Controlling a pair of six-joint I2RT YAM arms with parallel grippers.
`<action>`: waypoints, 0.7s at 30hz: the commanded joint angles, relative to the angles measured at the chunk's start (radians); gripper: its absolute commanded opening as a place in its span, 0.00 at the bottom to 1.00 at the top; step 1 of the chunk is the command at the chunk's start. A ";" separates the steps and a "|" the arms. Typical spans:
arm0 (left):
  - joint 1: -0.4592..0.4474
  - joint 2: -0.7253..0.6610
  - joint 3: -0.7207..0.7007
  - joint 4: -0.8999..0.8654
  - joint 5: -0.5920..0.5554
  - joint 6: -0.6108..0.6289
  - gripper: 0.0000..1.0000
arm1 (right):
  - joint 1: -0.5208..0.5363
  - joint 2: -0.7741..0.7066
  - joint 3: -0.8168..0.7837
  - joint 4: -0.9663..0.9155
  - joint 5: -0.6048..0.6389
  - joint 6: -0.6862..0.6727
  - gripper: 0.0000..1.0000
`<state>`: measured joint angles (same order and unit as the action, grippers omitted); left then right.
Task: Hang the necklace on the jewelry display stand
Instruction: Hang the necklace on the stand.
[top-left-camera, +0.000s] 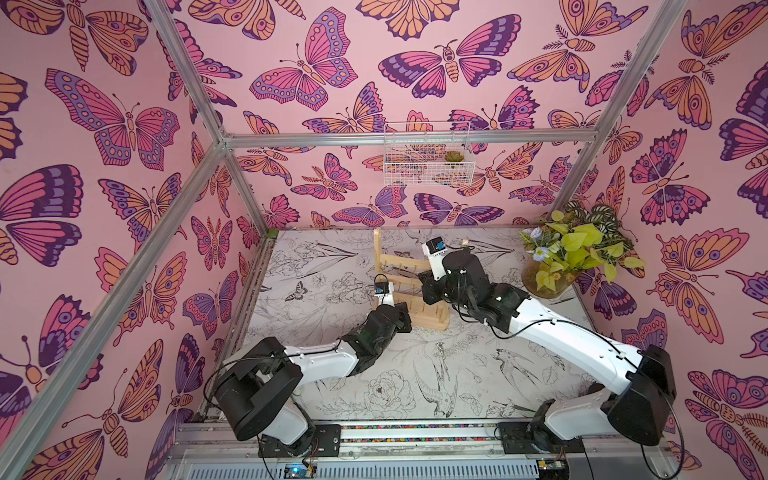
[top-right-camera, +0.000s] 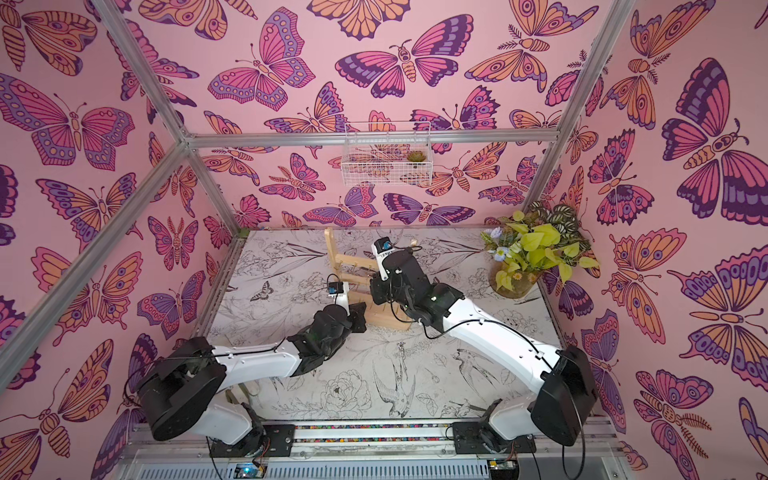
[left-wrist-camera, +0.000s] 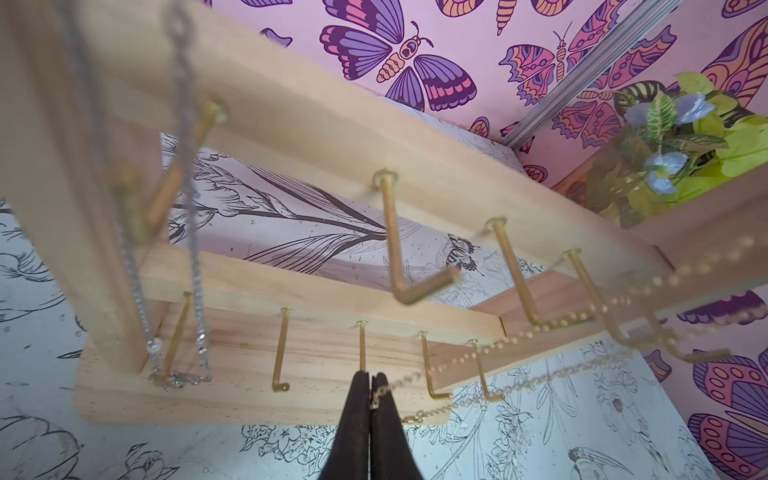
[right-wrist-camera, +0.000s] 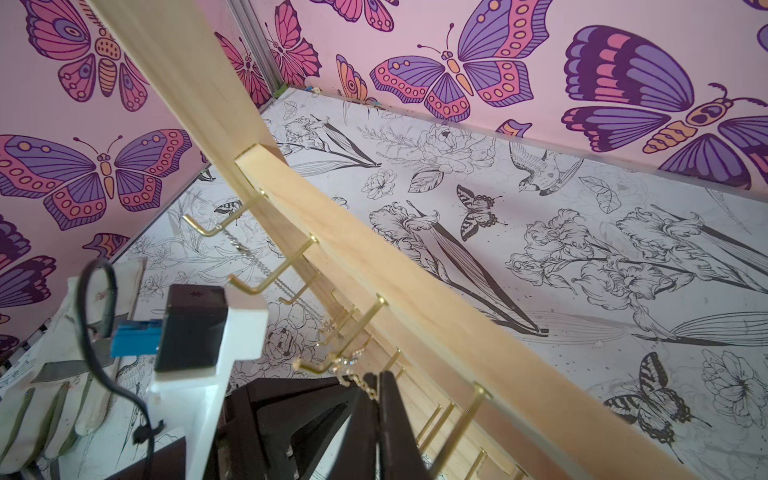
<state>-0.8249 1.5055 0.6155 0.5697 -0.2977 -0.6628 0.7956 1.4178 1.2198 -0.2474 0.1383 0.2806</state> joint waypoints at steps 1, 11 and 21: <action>0.005 0.023 0.027 -0.014 -0.042 0.023 0.00 | 0.004 0.016 -0.012 -0.036 0.012 -0.002 0.06; 0.023 0.077 0.064 0.035 -0.029 0.049 0.00 | 0.005 0.014 -0.017 -0.038 0.015 -0.001 0.17; 0.023 0.096 0.072 0.043 -0.018 0.047 0.00 | 0.005 -0.048 -0.028 -0.060 0.035 -0.006 0.27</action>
<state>-0.8089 1.5864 0.6746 0.6025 -0.3145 -0.6327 0.7967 1.4075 1.2045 -0.2558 0.1413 0.2821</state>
